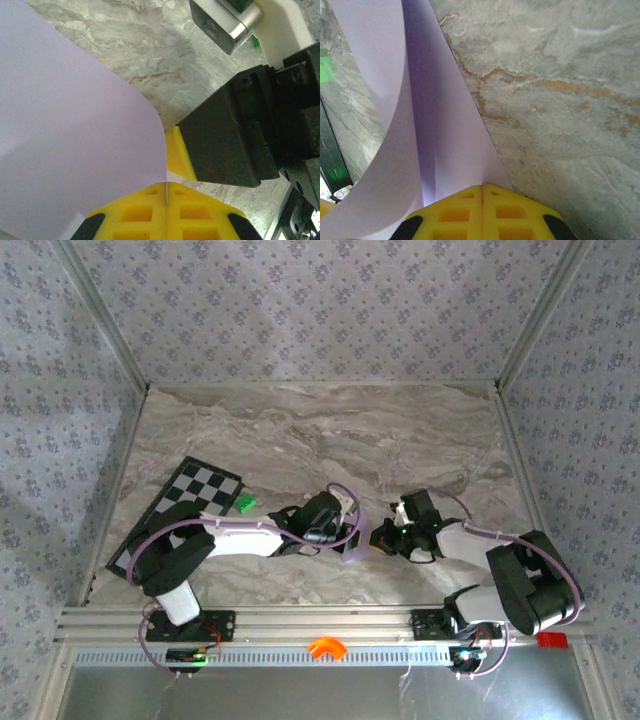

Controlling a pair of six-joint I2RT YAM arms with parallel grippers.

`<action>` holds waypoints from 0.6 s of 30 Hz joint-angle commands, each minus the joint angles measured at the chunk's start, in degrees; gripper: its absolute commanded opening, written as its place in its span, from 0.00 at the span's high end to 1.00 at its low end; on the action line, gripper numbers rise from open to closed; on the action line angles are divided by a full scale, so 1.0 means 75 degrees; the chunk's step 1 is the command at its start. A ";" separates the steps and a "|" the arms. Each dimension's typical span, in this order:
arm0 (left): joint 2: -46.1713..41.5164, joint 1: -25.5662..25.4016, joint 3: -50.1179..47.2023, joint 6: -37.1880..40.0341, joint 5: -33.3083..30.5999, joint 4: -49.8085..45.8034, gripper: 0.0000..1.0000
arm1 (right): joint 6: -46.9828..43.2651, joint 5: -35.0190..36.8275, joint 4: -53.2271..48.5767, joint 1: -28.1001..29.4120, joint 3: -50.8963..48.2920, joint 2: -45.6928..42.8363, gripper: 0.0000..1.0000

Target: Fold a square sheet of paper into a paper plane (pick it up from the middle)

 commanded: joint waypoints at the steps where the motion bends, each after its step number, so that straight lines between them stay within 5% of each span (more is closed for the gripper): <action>1: 0.0087 0.0146 0.0058 0.0094 0.0214 -0.0093 1.00 | -0.0310 0.0688 -0.0800 0.0034 -0.0162 0.0252 1.00; 18: 0.0354 0.0279 0.0078 0.0370 -0.0526 -0.0691 1.00 | -0.0256 0.0603 -0.0731 0.0043 -0.0165 0.0154 0.99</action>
